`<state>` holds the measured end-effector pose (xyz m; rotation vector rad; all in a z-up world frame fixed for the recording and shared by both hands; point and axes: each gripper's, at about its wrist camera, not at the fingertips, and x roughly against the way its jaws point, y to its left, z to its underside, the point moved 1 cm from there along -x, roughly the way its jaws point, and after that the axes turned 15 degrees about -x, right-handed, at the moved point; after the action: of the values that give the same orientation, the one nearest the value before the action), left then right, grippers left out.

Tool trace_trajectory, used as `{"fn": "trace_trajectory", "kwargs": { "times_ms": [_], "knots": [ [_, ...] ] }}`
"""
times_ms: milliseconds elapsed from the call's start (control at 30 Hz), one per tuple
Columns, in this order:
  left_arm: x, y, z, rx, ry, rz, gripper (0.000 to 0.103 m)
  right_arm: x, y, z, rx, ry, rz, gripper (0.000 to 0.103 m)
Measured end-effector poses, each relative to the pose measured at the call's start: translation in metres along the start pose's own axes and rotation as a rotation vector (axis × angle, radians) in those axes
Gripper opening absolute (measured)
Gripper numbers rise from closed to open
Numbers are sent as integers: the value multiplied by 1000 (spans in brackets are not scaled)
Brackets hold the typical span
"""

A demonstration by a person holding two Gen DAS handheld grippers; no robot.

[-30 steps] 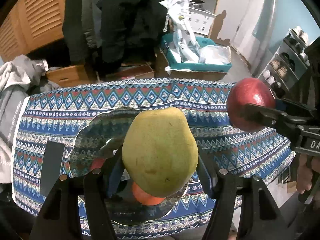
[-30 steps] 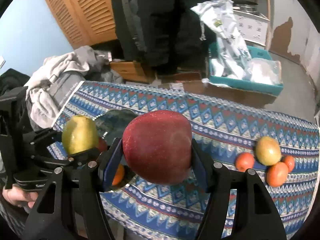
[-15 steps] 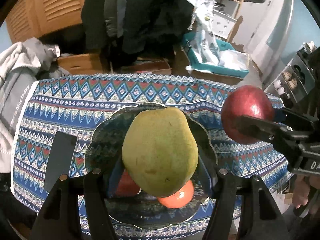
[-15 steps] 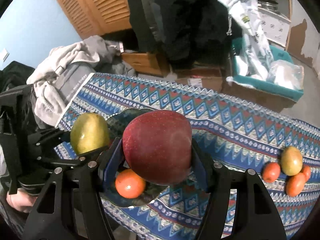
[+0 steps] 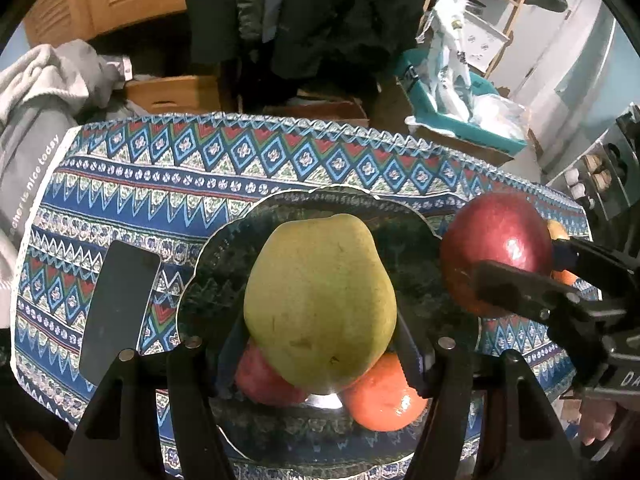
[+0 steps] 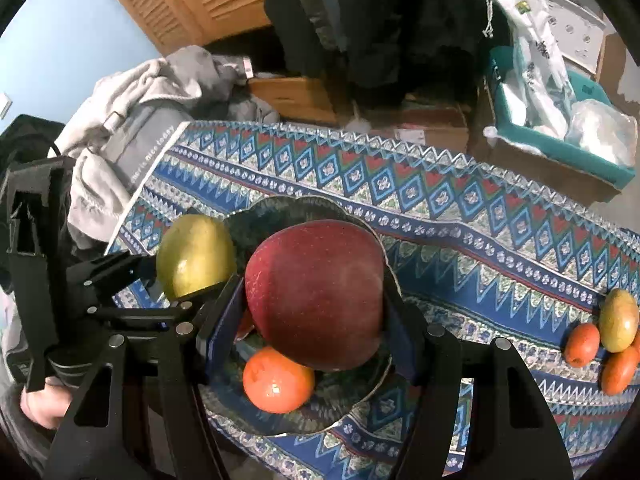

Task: Organize fruits
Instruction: 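Lower and open the left tool over the bowl while the right tool releases the red mango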

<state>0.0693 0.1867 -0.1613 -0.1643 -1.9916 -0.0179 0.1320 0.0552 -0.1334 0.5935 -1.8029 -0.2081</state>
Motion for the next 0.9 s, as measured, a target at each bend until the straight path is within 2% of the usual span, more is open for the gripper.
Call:
{"fn": "trace_trajectory", "kwargs": {
  "times_ms": [467,767,900],
  "knots": [
    [-28,12,4,43,52,33,67,-43,-10,9,-45,90,6,66],
    [-38,12,5,44,90,12,67,-54,-25,13,-86,123,20,66],
    [-29,11,3,37,62,-5,67,-58,-31,15,-98,135,26,66]
  ]
}}
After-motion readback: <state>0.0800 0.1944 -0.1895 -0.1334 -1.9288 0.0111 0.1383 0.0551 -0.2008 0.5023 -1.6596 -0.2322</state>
